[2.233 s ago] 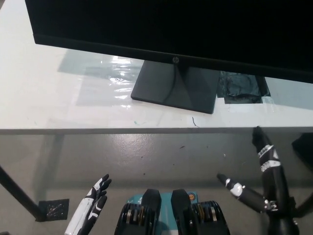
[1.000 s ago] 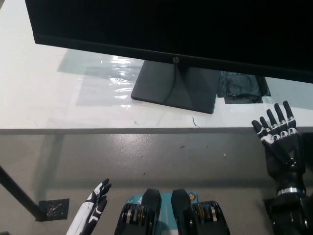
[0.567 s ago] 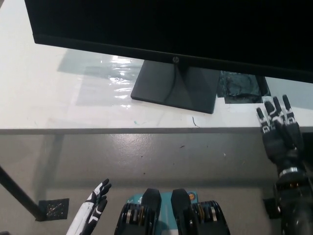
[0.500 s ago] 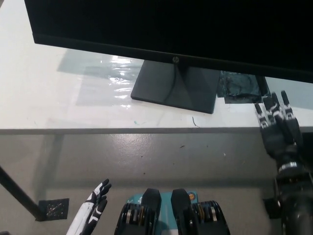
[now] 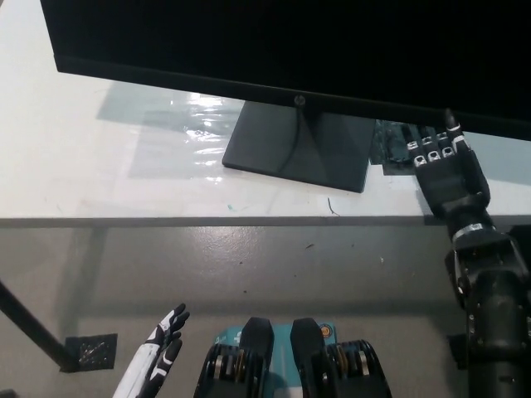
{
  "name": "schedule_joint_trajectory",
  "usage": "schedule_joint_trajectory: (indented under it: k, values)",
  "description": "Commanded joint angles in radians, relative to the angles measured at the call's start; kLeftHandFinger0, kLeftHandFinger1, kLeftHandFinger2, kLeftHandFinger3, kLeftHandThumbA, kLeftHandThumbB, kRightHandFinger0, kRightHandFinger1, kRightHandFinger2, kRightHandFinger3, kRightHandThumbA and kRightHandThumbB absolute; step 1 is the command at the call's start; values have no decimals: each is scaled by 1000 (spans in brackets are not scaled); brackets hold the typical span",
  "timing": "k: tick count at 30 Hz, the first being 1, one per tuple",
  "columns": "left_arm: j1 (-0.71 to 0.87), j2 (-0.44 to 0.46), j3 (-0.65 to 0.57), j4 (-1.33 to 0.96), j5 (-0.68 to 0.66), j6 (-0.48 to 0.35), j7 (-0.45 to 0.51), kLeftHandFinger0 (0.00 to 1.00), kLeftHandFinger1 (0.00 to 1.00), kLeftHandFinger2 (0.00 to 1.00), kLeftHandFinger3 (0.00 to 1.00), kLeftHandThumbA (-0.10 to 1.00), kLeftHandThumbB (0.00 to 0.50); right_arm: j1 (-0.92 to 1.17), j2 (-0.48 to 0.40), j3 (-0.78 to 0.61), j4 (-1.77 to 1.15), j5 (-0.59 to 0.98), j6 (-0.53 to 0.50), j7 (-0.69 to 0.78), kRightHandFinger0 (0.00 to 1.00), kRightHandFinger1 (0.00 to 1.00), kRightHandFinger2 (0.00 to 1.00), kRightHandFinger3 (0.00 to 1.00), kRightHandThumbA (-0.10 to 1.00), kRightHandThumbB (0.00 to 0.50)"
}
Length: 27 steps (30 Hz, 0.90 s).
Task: The monitor is being placed at the center of the desk and the robot uses its right hand to grab on the right side of the monitor and tilt the angle of the montior sideways.
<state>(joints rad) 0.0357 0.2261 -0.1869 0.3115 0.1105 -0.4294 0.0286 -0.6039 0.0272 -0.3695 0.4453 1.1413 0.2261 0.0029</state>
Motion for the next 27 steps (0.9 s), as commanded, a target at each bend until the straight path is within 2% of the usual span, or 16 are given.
schedule_joint_trajectory:
  k: [1, 14, 21, 27]
  values:
    - [-5, 15, -2, -26, 5, -41, 18, 1000, 1000, 1000, 1000, 1000, 354, -85, -4, -24, 55, -5, 5, 83, 1000, 1000, 1000, 1000, 1000, 342]
    - [-23, 18, 2, -28, 7, -41, 14, 1000, 1000, 1000, 1000, 1000, 366, -222, -18, -77, 341, -91, -62, 160, 1000, 1000, 1000, 1000, 1000, 350]
    - [-23, 15, 4, -26, 4, -41, 16, 1000, 1000, 1000, 1000, 1000, 353, -252, -24, -98, 399, -120, -78, 185, 1000, 1000, 1000, 1000, 1000, 369]
    - [-21, 13, 5, -26, 0, -41, 9, 1000, 1000, 1000, 1000, 1000, 357, -296, -36, -120, 446, -137, -98, 207, 1000, 1000, 1000, 1000, 1000, 365]
